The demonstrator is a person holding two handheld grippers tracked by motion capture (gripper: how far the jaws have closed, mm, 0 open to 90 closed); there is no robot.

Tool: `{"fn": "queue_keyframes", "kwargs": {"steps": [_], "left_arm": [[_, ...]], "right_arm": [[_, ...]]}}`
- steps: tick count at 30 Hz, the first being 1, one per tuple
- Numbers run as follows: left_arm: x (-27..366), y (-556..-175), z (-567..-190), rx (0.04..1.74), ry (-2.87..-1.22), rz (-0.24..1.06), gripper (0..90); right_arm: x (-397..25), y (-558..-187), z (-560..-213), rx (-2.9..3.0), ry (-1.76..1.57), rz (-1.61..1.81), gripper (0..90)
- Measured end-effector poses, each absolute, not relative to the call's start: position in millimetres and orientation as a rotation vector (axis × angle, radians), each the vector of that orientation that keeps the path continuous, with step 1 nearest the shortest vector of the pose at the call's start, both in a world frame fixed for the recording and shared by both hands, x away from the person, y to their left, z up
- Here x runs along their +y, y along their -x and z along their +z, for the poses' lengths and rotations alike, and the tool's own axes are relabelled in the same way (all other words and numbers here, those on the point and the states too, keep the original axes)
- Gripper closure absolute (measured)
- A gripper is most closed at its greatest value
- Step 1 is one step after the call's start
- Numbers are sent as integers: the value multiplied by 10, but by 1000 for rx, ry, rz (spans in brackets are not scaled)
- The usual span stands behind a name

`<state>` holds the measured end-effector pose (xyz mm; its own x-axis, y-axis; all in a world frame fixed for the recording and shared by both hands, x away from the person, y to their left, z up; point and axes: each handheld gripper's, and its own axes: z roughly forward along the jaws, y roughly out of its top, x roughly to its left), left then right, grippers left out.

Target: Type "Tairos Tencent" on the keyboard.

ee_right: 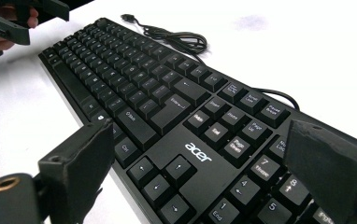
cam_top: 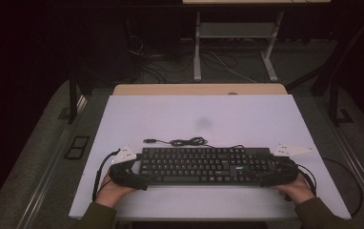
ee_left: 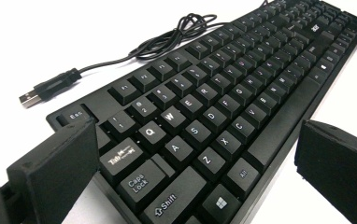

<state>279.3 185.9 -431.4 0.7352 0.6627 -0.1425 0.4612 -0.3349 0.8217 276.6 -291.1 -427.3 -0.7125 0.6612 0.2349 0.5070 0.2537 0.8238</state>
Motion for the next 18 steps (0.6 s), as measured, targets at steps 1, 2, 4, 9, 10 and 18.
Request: {"fn": "queue_keyframes", "kwargs": {"steps": [1, 2, 4, 9, 10, 18], "left_arm": [[1854, -2791, -4315, 851, -1997, 271, 0], [1851, -2793, -4313, 845, -2000, 274, 0], [1841, -2793, -4311, 847, -1993, 271, 0], [1818, -2798, -4298, 837, -1990, 271, 0], [1813, -2804, -4299, 831, -1993, 271, 0], [1797, -2812, -4282, 824, -1983, 273, 0]], "right_arm": [[-2911, -2766, -4273, 2357, -1109, 1453, 87], [-2902, -2765, -4268, 2361, -1099, 1468, 87], [-2890, -2766, -4264, 2365, -1093, 1467, 87], [-2837, -2775, -4239, 2374, -1078, 1480, 87], [-2827, -2777, -4233, 2380, -1067, 1479, 87], [-2738, -2811, -4207, 2403, -1041, 1480, 87]]}}
